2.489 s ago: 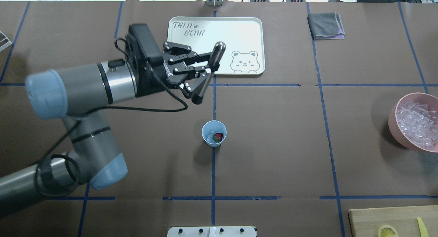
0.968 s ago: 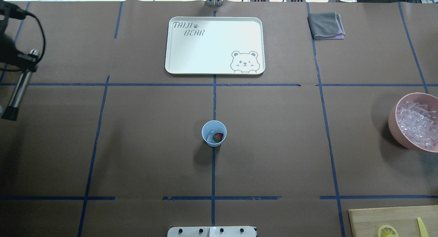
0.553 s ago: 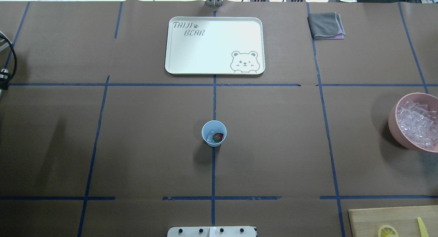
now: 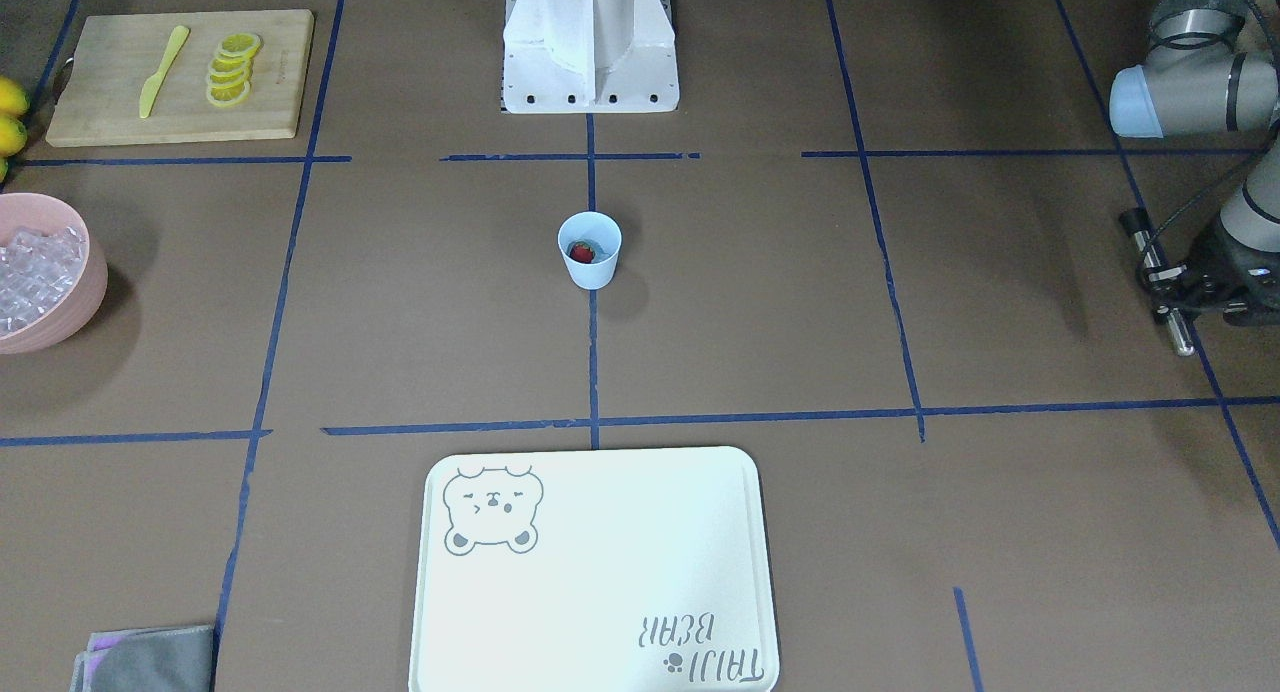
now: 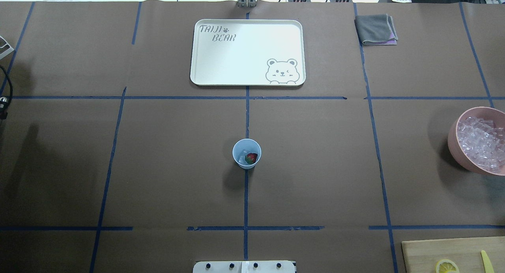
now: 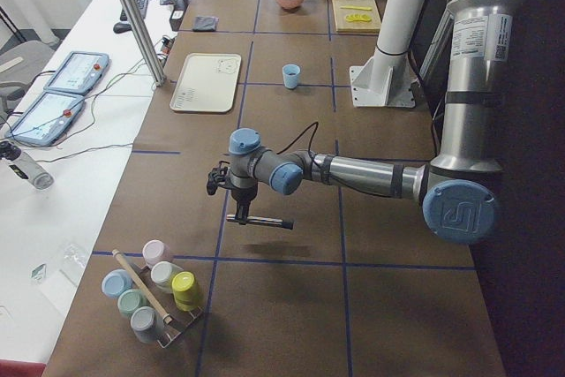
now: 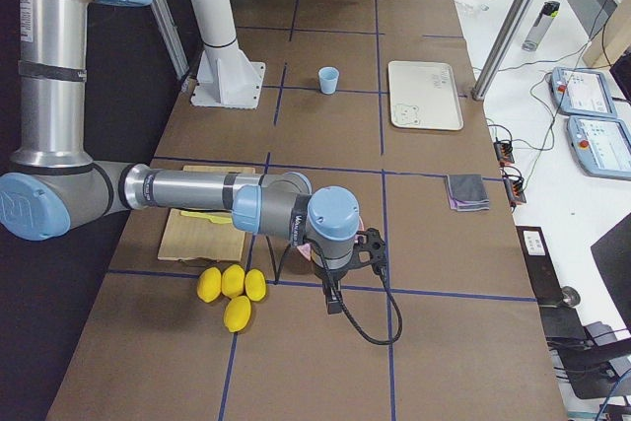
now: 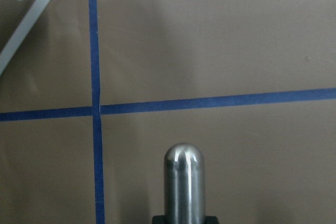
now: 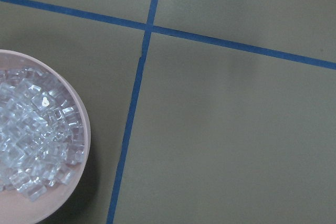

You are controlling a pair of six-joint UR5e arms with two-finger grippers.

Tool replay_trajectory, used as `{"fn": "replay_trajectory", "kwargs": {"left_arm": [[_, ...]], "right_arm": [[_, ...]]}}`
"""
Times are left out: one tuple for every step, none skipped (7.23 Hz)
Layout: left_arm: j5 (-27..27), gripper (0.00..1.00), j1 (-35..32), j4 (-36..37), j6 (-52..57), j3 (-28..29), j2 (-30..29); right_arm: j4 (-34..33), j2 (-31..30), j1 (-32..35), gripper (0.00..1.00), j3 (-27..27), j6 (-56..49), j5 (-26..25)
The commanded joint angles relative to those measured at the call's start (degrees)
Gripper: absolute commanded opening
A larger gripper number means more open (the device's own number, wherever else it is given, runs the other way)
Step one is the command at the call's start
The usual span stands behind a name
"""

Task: Mash ice and strawberries in cup
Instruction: 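Lower the muddler onto the table and open the left gripper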

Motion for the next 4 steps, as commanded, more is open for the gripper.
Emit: {"fn": "replay_trajectory", "kwargs": {"left_arm": [[-2.09, 0.05, 0.09, -1.71, -0.03, 2.24, 0.58], [-2.1, 0.1, 0.18, -1.71, -0.03, 3.03, 0.58], [-2.1, 0.35, 0.36, -1.71, -0.03, 3.56, 0.49], [-2.1, 0.78, 0.36, -1.71, 0.06, 3.56, 0.49]], "right_arm": [[0.0, -0.09, 0.28, 0.99, 0.11, 0.0, -0.07], [0.0, -0.27, 0.36, 0.99, 0.11, 0.0, -0.07], [0.0, -0.35, 0.45, 0.99, 0.11, 0.0, -0.07], [0.0, -0.27, 0.37, 0.99, 0.11, 0.0, -0.07]]}}
